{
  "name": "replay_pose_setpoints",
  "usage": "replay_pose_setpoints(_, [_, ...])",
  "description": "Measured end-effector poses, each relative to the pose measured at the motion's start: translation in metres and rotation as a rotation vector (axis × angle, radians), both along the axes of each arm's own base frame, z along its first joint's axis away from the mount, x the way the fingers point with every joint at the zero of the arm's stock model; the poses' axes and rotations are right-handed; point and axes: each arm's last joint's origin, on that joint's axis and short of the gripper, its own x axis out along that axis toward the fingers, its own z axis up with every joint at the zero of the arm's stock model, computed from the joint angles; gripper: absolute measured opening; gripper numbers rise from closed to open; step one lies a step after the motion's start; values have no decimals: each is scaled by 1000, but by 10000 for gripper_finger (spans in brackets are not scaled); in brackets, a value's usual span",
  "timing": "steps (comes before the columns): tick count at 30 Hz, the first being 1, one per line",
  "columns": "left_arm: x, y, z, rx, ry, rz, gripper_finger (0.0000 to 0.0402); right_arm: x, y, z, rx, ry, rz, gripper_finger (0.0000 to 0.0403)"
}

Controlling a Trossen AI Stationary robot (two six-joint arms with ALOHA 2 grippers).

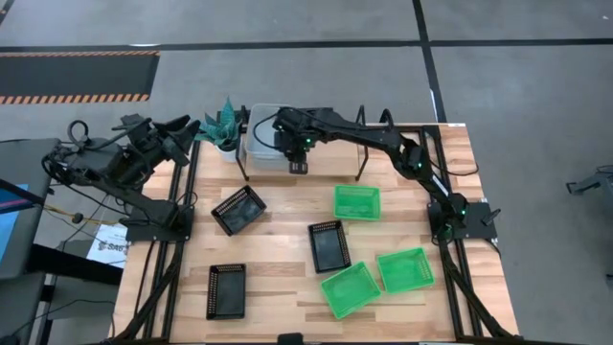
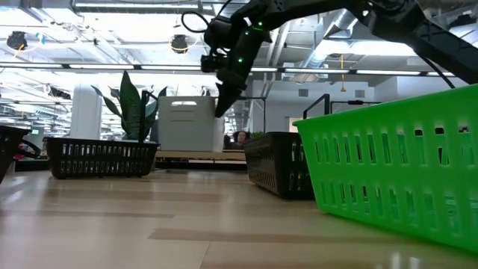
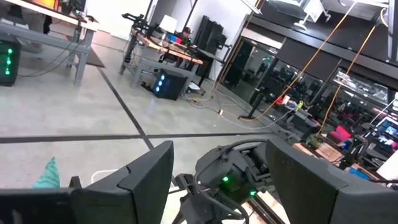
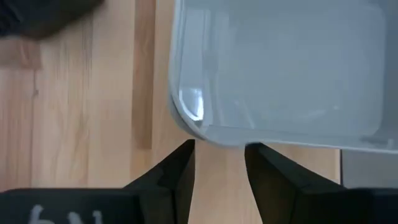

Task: Stack baskets on shelf by color
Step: Stack the gray bin on the gray bin on the shelf

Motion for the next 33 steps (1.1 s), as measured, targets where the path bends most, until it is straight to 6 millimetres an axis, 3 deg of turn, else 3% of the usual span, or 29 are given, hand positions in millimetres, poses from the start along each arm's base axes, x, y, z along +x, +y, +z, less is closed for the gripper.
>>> replay_pose_setpoints(6, [0, 0, 0, 0, 0, 0, 244, -5, 2, 0, 25, 42, -17, 160])
replay_pose_setpoints(10, [0, 0, 0, 0, 0, 0, 244, -18, 5, 16, 51, 58, -77, 159])
replay_pose_setpoints(16, [0, 0, 0, -1, -1, -4, 244, -26, -29, 22, 11, -14, -202, 151])
replay_pose_setpoints(22, [1, 0, 0, -3, -3, -19, 244, -22, -64, 8, -23, -100, -262, 141])
replay_pose_setpoints(28, [1, 0, 0, -21, -22, -18, 244, -16, -79, 5, -37, -192, -260, 134])
replay_pose_setpoints(33, [1, 0, 0, -22, -24, -18, 244, -8, -77, 3, -36, -245, -234, 132])
